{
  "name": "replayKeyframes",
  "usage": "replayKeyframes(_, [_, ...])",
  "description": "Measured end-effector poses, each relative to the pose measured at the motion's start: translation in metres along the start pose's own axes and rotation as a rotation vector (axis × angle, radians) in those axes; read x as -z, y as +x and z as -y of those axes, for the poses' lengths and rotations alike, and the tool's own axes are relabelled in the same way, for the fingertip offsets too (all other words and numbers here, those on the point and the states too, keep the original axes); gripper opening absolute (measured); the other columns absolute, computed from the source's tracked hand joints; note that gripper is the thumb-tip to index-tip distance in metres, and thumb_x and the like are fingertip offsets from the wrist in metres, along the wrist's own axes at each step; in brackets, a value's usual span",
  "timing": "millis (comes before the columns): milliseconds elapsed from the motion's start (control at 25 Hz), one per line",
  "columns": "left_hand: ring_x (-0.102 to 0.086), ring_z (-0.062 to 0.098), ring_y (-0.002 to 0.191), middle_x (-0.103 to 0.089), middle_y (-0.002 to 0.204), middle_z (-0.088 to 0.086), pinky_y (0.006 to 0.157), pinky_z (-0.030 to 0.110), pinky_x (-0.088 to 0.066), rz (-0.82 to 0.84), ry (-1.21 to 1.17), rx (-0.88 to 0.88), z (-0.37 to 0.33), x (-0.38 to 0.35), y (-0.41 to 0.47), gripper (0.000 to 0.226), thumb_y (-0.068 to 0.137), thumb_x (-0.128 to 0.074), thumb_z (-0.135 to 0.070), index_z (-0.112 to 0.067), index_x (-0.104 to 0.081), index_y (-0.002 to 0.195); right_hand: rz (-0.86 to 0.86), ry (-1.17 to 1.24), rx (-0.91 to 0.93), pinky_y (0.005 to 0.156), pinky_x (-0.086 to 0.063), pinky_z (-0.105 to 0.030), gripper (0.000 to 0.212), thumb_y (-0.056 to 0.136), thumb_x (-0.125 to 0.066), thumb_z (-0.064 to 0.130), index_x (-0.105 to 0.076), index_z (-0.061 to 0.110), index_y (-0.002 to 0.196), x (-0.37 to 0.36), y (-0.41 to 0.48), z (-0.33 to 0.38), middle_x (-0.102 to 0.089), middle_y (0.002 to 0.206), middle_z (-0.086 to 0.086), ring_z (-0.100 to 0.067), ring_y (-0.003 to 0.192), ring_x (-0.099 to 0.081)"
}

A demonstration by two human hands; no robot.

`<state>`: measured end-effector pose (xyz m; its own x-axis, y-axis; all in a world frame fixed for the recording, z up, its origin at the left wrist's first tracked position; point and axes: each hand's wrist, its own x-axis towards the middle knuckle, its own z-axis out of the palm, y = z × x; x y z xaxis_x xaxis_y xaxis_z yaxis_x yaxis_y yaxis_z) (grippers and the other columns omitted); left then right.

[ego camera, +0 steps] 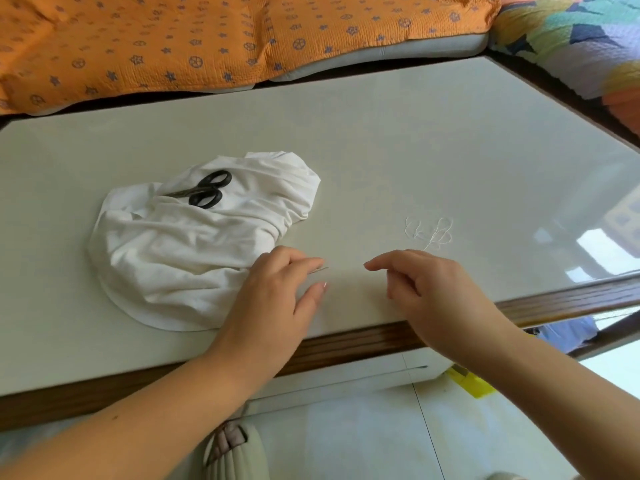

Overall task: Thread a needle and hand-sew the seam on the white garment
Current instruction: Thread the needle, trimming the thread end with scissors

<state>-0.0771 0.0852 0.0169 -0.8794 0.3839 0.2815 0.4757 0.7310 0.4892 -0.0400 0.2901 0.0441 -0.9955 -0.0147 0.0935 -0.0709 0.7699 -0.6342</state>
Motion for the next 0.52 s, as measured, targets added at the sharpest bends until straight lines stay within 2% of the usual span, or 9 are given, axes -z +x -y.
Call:
replayKeyframes(40, [-0.053,0.015,0.102,-0.059,0.106,-0.003,0.094,0.016,-0.036,-0.009,0.038,-0.008,0.0,0.0,0.0,0.034,0.094,-0.056,-0.03,-0.013,-0.066,0.122,0.0,-0.085,0.04,0.066,-0.033,-0.014,0.041,0.099,-0.037,0.013,-0.061,0.032,0.127,-0.008,0.002,0.003,-0.048,0.087,0.018,0.0,0.08,-0.053])
replayKeyframes(120, [-0.054,0.02,0.098,-0.059,0.104,0.0,0.09,0.024,-0.043,0.001,0.149,-0.038,-0.001,-0.001,-0.002,0.044,0.092,-0.046,-0.038,-0.011,-0.065,0.122,0.01,-0.238,0.115,0.073,-0.038,-0.025,0.049,0.098,-0.032,0.017,-0.048,0.035,0.141,-0.022,0.007,0.006,-0.044,0.091,0.01,-0.018,0.099,-0.054])
replayKeyframes(200, [-0.052,0.021,0.096,-0.057,0.104,0.002,0.088,0.031,-0.045,0.003,0.242,-0.03,0.0,-0.003,-0.005,0.052,0.09,-0.039,-0.042,-0.011,-0.061,0.126,0.063,-0.356,0.14,0.075,-0.039,-0.03,0.054,0.099,-0.034,0.018,-0.031,0.038,0.149,-0.028,0.012,0.011,-0.045,0.095,0.005,-0.022,0.103,-0.051])
replayKeyframes(280, [-0.05,0.021,0.095,-0.055,0.104,0.002,0.088,0.032,-0.045,-0.002,0.281,-0.006,0.004,-0.002,-0.006,0.055,0.089,-0.038,-0.042,-0.01,-0.06,0.127,0.092,-0.423,0.166,0.072,-0.033,-0.029,0.058,0.1,-0.034,0.019,-0.019,0.04,0.152,-0.031,0.017,0.015,-0.041,0.095,0.005,-0.021,0.101,-0.048])
replayKeyframes(360, [-0.05,0.021,0.095,-0.055,0.103,0.002,0.086,0.031,-0.045,-0.015,0.273,-0.002,0.008,0.0,-0.007,0.053,0.088,-0.038,-0.039,-0.01,-0.062,0.125,0.089,-0.473,0.205,0.071,-0.028,-0.029,0.059,0.099,-0.033,0.018,-0.018,0.041,0.152,-0.032,0.02,0.02,-0.035,0.091,0.004,-0.021,0.093,-0.043])
replayKeyframes(520, [-0.051,0.019,0.093,-0.054,0.1,-0.001,0.086,0.024,-0.039,0.006,0.228,-0.079,0.008,0.003,-0.016,0.05,0.09,-0.044,-0.043,-0.011,-0.064,0.122,0.117,-0.516,0.244,0.063,-0.024,-0.029,0.058,0.095,-0.04,0.017,-0.031,0.039,0.148,-0.033,0.017,0.019,-0.031,0.087,0.003,-0.019,0.082,-0.031])
